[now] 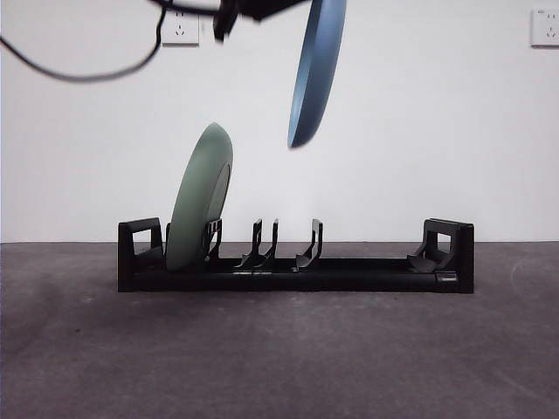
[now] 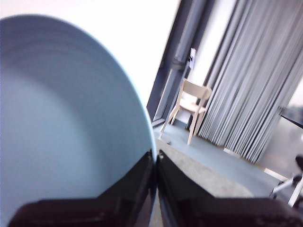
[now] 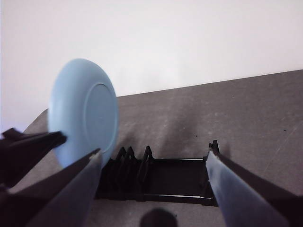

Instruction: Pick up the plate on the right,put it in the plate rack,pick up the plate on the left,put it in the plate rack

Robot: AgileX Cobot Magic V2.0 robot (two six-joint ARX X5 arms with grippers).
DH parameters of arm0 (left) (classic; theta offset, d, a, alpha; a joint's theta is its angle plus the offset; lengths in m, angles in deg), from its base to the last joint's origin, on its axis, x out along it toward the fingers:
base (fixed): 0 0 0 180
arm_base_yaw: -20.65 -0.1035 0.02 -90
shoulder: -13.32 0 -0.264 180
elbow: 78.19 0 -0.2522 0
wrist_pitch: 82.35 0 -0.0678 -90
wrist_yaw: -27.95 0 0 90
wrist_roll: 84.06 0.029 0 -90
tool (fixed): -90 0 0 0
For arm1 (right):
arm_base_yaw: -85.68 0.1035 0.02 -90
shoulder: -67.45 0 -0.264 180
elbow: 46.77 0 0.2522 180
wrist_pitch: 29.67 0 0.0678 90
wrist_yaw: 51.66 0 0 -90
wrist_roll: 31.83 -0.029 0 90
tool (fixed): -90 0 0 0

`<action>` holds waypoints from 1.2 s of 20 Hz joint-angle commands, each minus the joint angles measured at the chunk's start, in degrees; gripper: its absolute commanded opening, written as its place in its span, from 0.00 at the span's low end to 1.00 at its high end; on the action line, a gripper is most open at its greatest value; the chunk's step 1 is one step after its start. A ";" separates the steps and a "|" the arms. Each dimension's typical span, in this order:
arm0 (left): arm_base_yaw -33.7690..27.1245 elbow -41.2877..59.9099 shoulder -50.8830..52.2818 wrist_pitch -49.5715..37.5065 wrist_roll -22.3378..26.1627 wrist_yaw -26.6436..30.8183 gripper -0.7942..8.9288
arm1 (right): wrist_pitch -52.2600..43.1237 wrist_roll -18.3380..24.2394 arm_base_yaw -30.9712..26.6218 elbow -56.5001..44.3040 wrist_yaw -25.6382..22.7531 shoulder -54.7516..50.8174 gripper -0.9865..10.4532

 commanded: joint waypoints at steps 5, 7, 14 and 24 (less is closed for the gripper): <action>-3.65 -4.20 -7.04 -3.41 -8.35 -4.13 0.07 | 0.11 0.48 -0.02 -0.02 -0.13 0.72 0.41; -4.07 -6.56 -8.70 -2.75 -8.39 -4.79 0.07 | 0.24 0.48 -0.02 -0.02 -0.11 0.87 0.41; -5.53 -11.56 -11.63 3.58 -8.24 -4.94 0.07 | 1.77 0.48 -0.02 -0.02 -0.13 1.53 0.41; -6.19 -11.56 -14.16 6.78 -6.32 -4.94 0.07 | 1.84 0.66 -0.02 -0.02 -0.13 1.92 0.41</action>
